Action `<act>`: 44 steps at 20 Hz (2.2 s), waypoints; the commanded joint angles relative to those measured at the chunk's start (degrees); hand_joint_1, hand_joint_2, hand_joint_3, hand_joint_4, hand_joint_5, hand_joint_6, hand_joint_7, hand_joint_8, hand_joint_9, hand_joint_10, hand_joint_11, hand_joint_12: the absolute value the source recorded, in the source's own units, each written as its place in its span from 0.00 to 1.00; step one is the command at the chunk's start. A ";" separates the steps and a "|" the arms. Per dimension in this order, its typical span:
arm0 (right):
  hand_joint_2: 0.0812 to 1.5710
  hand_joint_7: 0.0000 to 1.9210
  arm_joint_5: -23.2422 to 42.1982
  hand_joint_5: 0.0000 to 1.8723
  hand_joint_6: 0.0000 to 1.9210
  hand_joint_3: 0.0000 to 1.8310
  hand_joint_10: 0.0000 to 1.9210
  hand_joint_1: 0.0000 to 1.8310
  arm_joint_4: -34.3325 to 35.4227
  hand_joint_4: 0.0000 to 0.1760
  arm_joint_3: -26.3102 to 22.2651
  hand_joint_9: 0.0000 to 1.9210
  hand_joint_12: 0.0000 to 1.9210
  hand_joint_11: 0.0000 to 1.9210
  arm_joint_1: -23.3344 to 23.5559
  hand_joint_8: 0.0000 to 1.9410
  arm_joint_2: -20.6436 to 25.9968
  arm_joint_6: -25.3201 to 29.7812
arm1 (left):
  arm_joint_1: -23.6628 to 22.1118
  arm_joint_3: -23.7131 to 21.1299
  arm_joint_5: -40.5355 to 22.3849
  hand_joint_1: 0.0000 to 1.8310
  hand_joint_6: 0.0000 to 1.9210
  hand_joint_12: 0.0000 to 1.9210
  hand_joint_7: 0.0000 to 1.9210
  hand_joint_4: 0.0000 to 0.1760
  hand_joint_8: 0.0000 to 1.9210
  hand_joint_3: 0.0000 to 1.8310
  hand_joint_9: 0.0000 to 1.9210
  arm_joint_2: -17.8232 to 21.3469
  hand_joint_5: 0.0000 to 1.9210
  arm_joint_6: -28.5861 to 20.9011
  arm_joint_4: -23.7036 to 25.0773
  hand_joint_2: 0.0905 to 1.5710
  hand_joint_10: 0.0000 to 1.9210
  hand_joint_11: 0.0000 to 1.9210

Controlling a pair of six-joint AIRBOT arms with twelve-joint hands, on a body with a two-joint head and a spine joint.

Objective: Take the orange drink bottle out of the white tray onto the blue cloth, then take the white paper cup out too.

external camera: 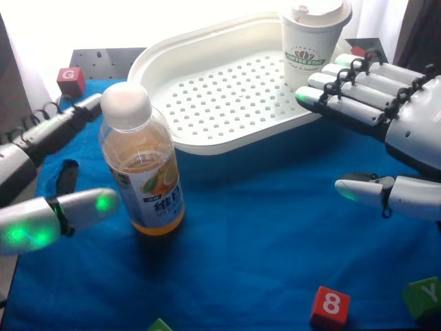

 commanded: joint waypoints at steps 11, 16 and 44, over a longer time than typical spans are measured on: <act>0.85 0.00 2.48 0.00 0.00 0.00 0.00 0.24 3.38 0.22 12.96 0.00 0.00 0.00 12.84 0.00 -8.28 -0.83 | -0.82 0.88 -5.51 0.23 0.00 0.12 0.00 0.52 0.00 0.00 0.00 3.30 0.03 5.65 -0.80 0.77 0.00 0.00; 0.79 0.00 -5.79 0.00 0.00 0.00 0.00 0.26 9.86 0.17 19.26 0.00 0.00 0.00 20.02 0.00 -14.63 -14.81 | -0.82 0.90 -6.06 0.21 0.00 0.14 0.00 0.56 0.00 0.00 0.00 3.28 0.02 5.66 -1.11 0.76 0.00 0.00; 0.79 0.31 -15.69 0.20 0.46 0.00 0.67 0.43 21.74 0.00 39.23 0.27 0.92 0.22 22.51 0.39 -28.40 -14.52 | -0.82 1.42 -6.61 0.27 0.00 0.10 0.00 0.51 0.00 0.00 0.00 2.65 0.02 5.56 -1.66 0.75 0.00 0.00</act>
